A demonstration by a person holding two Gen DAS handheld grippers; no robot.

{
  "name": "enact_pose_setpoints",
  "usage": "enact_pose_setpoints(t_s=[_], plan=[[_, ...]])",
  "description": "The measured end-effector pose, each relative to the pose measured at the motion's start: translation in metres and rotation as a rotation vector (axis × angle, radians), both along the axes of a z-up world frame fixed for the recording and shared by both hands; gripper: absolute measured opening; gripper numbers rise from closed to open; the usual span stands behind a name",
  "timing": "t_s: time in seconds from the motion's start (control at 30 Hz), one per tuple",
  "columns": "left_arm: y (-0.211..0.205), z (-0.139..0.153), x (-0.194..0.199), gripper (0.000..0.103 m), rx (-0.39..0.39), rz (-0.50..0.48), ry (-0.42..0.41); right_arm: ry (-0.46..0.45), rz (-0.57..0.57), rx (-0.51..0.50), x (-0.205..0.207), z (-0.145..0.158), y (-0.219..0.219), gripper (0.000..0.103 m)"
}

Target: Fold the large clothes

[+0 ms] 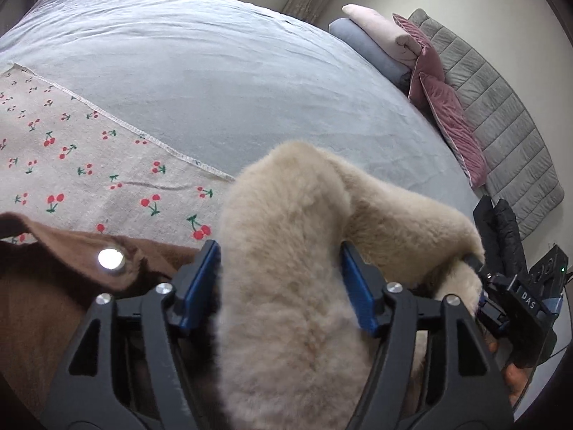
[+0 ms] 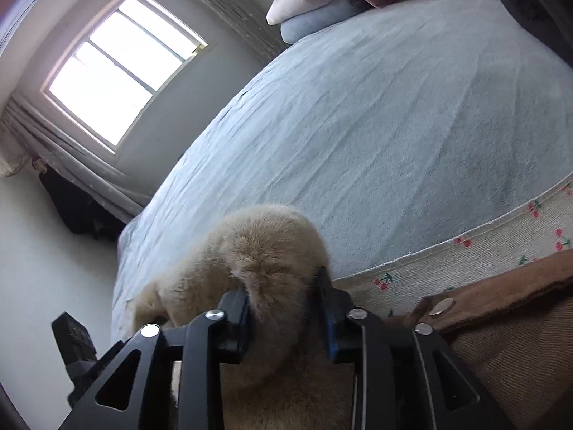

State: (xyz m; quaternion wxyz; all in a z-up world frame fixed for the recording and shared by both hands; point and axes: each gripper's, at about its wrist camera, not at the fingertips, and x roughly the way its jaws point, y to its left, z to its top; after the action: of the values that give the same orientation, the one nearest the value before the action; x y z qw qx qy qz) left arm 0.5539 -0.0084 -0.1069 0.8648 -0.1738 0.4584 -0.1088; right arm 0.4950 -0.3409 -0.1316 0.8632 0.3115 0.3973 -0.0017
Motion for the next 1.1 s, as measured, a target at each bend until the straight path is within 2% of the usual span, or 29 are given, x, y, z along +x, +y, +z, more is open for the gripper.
enact_pose_setpoints(t_s=[0.07, 0.17, 0.3, 0.47, 0.57, 0.7, 0.8, 0.83, 0.93, 1.03, 1.1], plan=[[-0.006, 0.013, -0.012, 0.080, 0.084, -0.025, 0.026, 0.003, 0.028, -0.056, -0.015, 0.018, 0.002, 0.062], [-0.009, 0.034, -0.046, 0.084, 0.156, -0.068, 0.037, -0.001, 0.044, -0.132, -0.048, 0.049, -0.002, 0.071], [-0.001, 0.049, -0.089, 0.086, 0.172, -0.099, 0.063, 0.001, 0.014, -0.215, -0.107, 0.087, -0.041, 0.077], [-0.004, 0.065, -0.131, 0.086, 0.222, -0.126, 0.054, 0.044, -0.119, -0.314, -0.173, 0.118, -0.111, 0.083], [-0.013, 0.073, -0.139, 0.086, 0.243, -0.137, 0.034, 0.073, -0.198, -0.338, -0.212, 0.131, -0.149, 0.083], [-0.043, 0.074, -0.134, 0.086, 0.212, -0.199, 0.011, 0.062, -0.274, -0.343, -0.254, 0.144, -0.181, 0.085], [-0.086, 0.068, -0.122, 0.083, 0.215, -0.271, -0.016, 0.079, -0.264, -0.338, -0.253, 0.141, -0.188, 0.086], [-0.105, 0.063, -0.112, 0.080, 0.246, -0.302, -0.019, 0.090, -0.244, -0.342, -0.246, 0.136, -0.188, 0.086], [-0.141, 0.056, -0.079, 0.080, 0.307, -0.344, -0.019, 0.131, -0.176, -0.377, -0.216, 0.118, -0.180, 0.086], [-0.163, 0.055, -0.038, 0.080, 0.258, -0.359, -0.015, 0.122, -0.114, -0.419, -0.186, 0.097, -0.169, 0.086], [-0.175, 0.049, -0.016, 0.080, 0.239, -0.382, 0.013, 0.115, -0.076, -0.410, -0.169, 0.084, -0.161, 0.086]])
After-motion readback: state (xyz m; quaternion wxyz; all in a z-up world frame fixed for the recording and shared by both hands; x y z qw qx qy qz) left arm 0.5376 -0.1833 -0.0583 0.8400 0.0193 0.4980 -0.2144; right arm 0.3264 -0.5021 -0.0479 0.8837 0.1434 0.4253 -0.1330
